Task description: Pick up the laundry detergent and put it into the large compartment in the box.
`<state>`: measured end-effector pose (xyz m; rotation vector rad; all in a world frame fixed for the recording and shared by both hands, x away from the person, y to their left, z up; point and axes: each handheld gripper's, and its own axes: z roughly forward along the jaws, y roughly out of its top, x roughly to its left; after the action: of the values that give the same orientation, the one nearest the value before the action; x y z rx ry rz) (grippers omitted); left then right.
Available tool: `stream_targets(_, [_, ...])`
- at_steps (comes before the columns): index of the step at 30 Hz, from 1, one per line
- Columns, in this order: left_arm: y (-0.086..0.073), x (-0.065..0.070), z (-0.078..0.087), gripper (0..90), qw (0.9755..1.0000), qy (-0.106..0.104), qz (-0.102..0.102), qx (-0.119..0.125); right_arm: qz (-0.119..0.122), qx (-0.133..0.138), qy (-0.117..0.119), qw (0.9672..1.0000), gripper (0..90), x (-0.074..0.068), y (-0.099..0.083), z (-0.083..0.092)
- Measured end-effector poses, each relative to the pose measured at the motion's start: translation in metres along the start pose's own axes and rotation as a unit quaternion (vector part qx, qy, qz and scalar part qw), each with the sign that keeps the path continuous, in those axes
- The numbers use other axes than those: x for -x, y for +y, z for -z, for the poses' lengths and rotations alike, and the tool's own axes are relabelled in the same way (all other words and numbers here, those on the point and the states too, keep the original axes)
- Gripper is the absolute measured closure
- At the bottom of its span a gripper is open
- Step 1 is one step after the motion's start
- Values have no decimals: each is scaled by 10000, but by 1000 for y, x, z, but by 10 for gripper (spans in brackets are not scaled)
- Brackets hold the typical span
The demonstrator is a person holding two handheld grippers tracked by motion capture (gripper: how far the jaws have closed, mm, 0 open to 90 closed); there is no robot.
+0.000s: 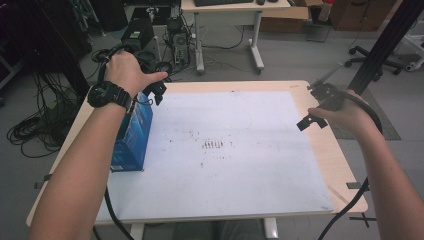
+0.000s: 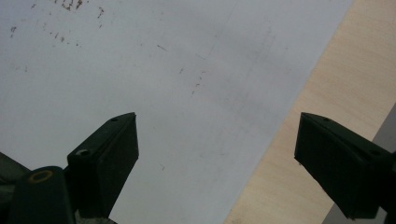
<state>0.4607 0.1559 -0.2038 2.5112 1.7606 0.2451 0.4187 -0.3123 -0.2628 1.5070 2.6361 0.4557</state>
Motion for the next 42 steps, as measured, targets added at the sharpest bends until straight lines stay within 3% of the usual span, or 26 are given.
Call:
stream_targets(19, [18, 48, -14, 152, 9987, -120, -490, 42, 0, 22, 42, 10000, 135, 2, 0, 0])
stream_targets(42, [19, 57, -22, 152, 9983, -163, -565, 23, 18, 21, 82, 10000, 134, 6, -1, -2])
